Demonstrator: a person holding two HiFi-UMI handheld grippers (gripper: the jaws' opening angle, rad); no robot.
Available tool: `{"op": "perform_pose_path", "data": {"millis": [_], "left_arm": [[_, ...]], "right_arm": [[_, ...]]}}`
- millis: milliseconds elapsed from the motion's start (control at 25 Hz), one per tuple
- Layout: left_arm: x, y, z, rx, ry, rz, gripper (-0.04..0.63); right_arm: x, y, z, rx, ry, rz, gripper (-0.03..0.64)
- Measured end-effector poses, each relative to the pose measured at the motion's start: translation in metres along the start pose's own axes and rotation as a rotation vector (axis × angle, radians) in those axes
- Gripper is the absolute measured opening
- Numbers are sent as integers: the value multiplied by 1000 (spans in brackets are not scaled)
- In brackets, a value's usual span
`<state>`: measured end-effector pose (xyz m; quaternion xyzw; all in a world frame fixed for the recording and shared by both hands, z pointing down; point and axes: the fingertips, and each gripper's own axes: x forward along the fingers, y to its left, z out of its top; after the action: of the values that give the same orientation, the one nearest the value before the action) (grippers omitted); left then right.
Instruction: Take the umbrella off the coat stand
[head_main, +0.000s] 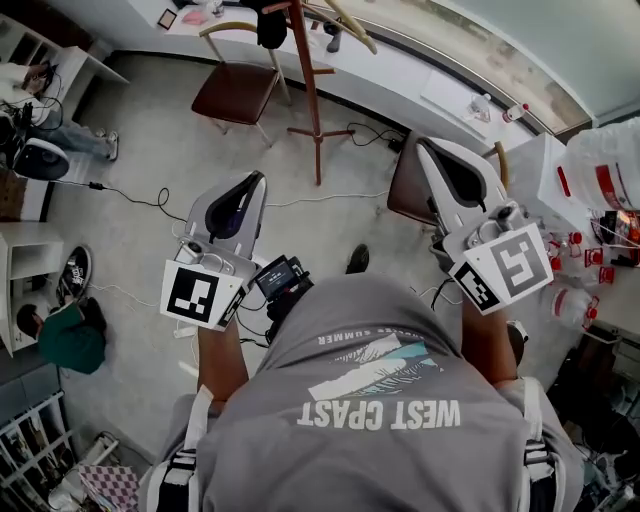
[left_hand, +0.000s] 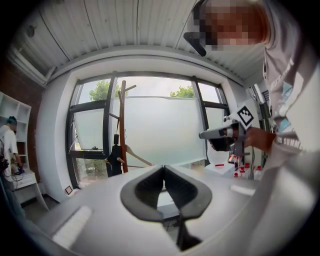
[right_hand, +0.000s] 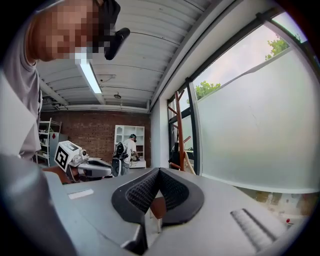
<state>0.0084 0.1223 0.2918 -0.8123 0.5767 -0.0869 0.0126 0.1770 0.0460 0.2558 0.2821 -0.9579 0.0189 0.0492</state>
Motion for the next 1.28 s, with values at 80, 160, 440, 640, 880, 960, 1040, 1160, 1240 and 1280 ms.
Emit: {"op": "perform_pose_path", "data": {"millis": [80, 160, 440, 640, 880, 960, 1040, 1160, 1240, 1280], "left_arm": [[12, -3, 3, 5, -1, 9, 5], [23, -5, 7, 13, 0, 15, 4], [47, -12, 6, 23, 35, 29, 5], [59, -2, 4, 28, 54, 7, 5], [83, 21, 5, 27, 29, -68, 5], [93, 31, 8, 33, 12, -107, 5], [102, 43, 12, 37, -2, -137, 5], [113, 63, 17, 39, -22, -166, 5], [120, 76, 18, 37, -31, -187, 5], [123, 82, 18, 34, -35, -198, 5]], "right_arm": [[0, -14, -2, 3, -1, 6, 0], [0, -26, -3, 8, -5, 13, 0], [1, -55, -14, 39, -6, 21, 1], [11, -64, -21, 62, 8, 4, 2], [23, -70, -15, 52, 11, -73, 1], [30, -71, -11, 49, 13, -110, 2], [38, -71, -8, 47, 18, -136, 1], [54, -71, -4, 45, 23, -164, 2], [66, -71, -2, 47, 29, -184, 2], [71, -70, -1, 46, 31, -194, 2]]}}
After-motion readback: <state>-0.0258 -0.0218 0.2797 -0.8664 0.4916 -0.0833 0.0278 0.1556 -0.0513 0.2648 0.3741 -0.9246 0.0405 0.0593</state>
